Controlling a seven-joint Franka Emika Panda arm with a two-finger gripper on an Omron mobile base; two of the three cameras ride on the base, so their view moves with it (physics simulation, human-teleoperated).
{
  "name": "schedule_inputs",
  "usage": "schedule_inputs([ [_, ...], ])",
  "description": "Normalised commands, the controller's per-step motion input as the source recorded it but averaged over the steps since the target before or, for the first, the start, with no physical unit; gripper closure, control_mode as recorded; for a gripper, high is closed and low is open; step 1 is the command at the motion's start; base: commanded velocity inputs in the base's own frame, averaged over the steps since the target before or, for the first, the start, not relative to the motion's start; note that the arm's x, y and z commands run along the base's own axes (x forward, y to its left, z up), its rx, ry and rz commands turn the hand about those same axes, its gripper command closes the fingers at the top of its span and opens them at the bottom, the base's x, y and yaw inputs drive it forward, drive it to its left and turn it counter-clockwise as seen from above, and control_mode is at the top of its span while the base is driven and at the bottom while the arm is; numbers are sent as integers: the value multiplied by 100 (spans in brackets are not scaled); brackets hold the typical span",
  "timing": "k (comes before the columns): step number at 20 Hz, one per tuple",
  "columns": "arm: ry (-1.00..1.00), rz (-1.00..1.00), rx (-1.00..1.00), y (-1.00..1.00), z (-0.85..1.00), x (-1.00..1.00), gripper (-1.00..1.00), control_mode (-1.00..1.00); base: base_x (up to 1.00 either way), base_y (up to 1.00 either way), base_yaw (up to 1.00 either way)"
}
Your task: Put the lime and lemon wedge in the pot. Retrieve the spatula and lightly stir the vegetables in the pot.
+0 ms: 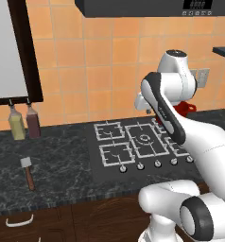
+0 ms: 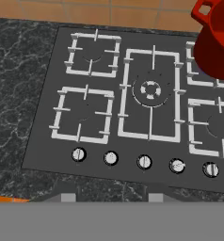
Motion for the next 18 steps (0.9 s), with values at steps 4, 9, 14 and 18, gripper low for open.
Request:
schedule_inputs([
  [4,0,0,0,0,0,0,-100,100,0,-6,0],
  [9,0,0,0,0,0,0,-100,100,0,-78,0],
  [14,0,0,0,0,0,0,-100,100,4,-92,0],
  [18,0,0,0,0,0,0,-100,100,10,-78,0],
])
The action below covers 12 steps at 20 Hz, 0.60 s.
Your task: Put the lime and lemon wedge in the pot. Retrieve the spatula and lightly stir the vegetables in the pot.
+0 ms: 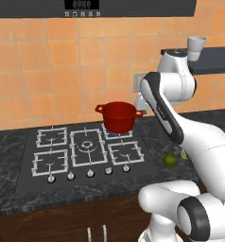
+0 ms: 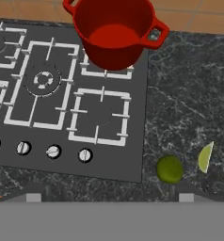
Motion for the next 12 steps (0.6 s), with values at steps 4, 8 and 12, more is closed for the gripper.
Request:
schedule_inputs([
  [4,0,0,0,0,0,0,-100,100,15,-73,0],
  [8,3,0,4,-24,-3,13,-100,-100,4,-15,0],
  [12,13,0,0,-7,-38,13,-100,-100,0,0,0],
])
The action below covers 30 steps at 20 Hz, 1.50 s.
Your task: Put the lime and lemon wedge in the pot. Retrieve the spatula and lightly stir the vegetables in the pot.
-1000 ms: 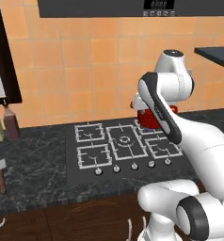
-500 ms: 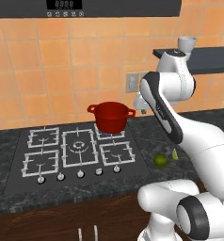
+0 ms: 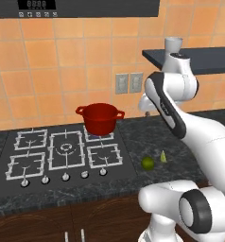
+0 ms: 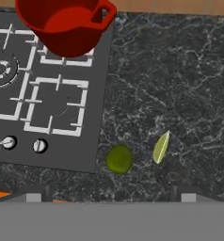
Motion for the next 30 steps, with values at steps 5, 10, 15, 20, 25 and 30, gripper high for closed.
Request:
schedule_inputs([
  [5,14,-1,0,0,-80,1,-100,-100,0,0,0],
  [10,15,0,0,0,-90,0,-100,-100,0,0,0],
  [15,6,0,0,0,-76,-7,-100,-100,0,0,0],
  [20,8,0,0,4,-59,0,-100,-100,0,0,0],
  [25,5,0,-2,1,-45,4,-100,-100,0,0,0],
  [30,0,-3,-4,0,-40,15,-100,-100,0,0,0],
])
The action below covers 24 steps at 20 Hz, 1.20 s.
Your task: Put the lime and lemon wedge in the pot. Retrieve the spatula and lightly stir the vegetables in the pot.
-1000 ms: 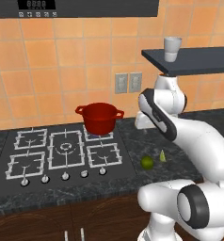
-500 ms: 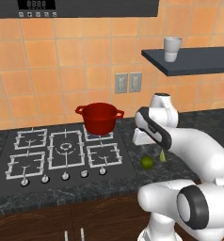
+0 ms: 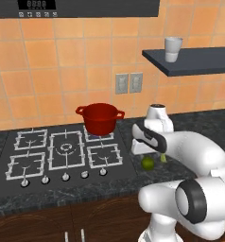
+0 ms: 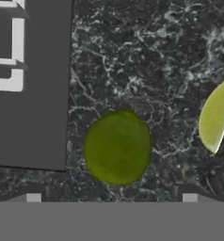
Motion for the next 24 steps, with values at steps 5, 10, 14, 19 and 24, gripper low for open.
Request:
schedule_inputs([
  [5,0,-3,-4,0,-43,14,-100,-100,0,0,0],
  [10,0,-5,-4,-1,-39,1,-100,-100,0,0,0],
  [14,0,-5,-1,-3,-34,0,-100,-100,0,0,0],
  [19,0,-2,0,0,-12,-3,100,-100,0,0,0],
  [24,-16,0,9,-1,86,-35,100,-100,0,0,0],
])
